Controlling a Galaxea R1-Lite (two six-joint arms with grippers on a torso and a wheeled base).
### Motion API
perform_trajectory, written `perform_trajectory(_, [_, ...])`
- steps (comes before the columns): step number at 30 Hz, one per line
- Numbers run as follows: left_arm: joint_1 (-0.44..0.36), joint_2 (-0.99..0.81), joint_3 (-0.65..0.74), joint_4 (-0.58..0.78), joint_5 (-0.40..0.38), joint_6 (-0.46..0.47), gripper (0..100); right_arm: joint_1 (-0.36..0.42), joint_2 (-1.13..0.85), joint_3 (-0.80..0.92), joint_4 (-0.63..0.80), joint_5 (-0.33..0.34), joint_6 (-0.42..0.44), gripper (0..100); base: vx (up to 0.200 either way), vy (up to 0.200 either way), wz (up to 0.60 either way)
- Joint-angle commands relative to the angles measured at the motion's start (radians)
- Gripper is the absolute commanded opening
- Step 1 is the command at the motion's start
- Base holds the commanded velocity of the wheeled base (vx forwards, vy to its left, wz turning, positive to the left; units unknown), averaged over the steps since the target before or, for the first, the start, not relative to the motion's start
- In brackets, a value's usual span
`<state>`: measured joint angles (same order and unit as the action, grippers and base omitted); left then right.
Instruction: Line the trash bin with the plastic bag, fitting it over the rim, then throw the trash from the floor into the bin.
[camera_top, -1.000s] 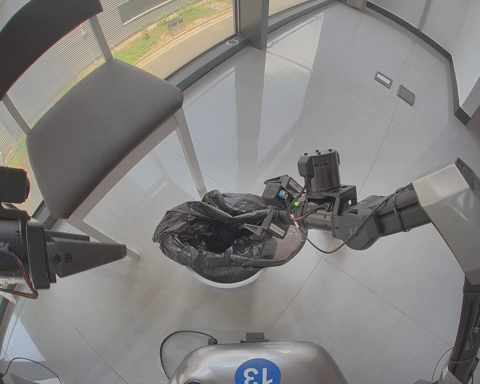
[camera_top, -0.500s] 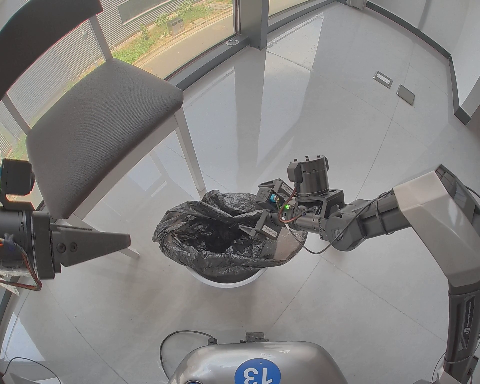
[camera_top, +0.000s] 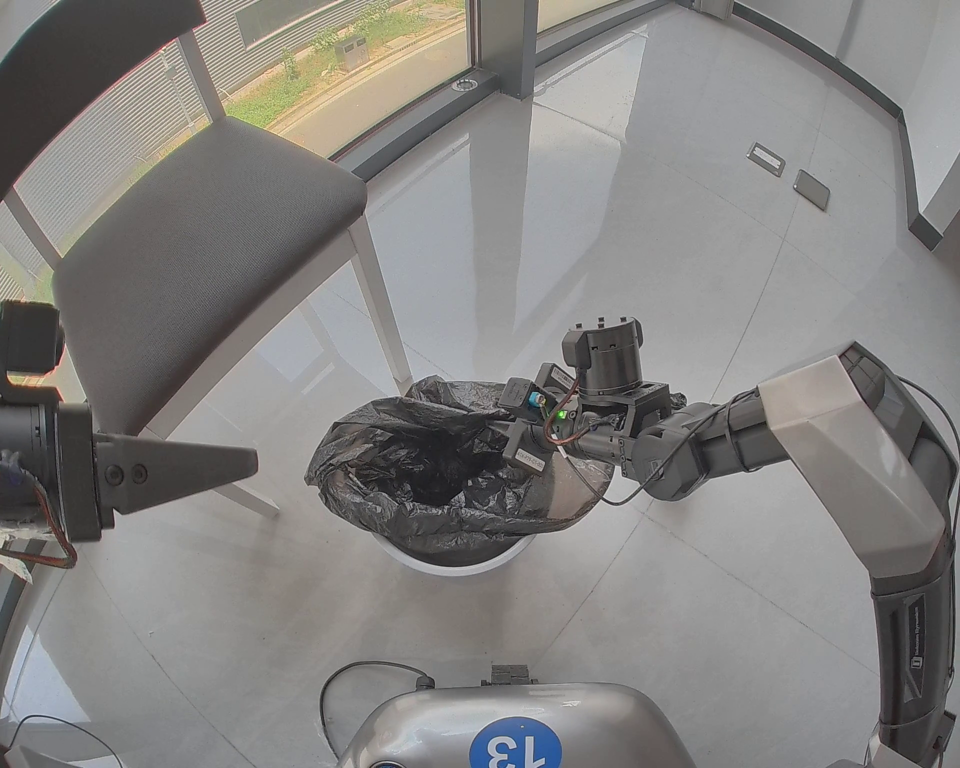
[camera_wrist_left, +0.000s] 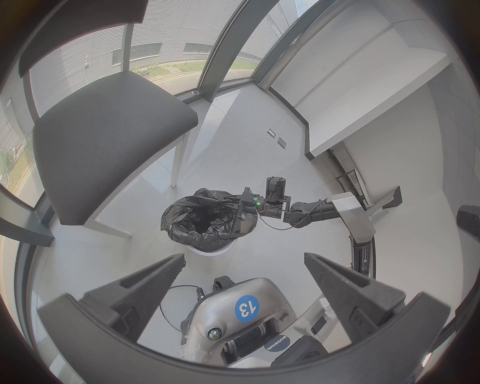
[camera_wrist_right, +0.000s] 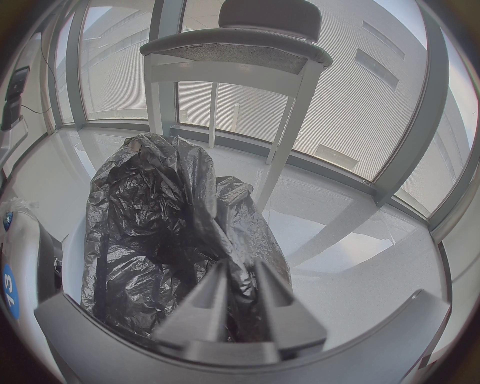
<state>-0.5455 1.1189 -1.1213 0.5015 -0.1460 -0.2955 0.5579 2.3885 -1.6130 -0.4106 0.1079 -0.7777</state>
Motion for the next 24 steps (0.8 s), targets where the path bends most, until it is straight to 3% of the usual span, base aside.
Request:
perform_trajectory(1, [-0.001, -0.008, 0.0, -0.001, 0.0, -0.001, 100, -0.001, 0.017, -0.018, 0.001, 0.0, -0.003, 0, 0.0, 0.0, 0.0])
perform_trajectory(12, [-0.001, -0.034, 0.024, 0.003, -0.012, -0.001, 100, -0.029, 0.009, -0.108, 0.004, -0.002, -0.025, 0, 0.0, 0.0, 0.0])
perform_trajectory(24, [-0.001, -0.079, 0.051, 0.005, -0.014, -0.002, 100, -0.05, 0.02, -0.285, 0.115, -0.013, -0.052, 0, 0.0, 0.0, 0.0])
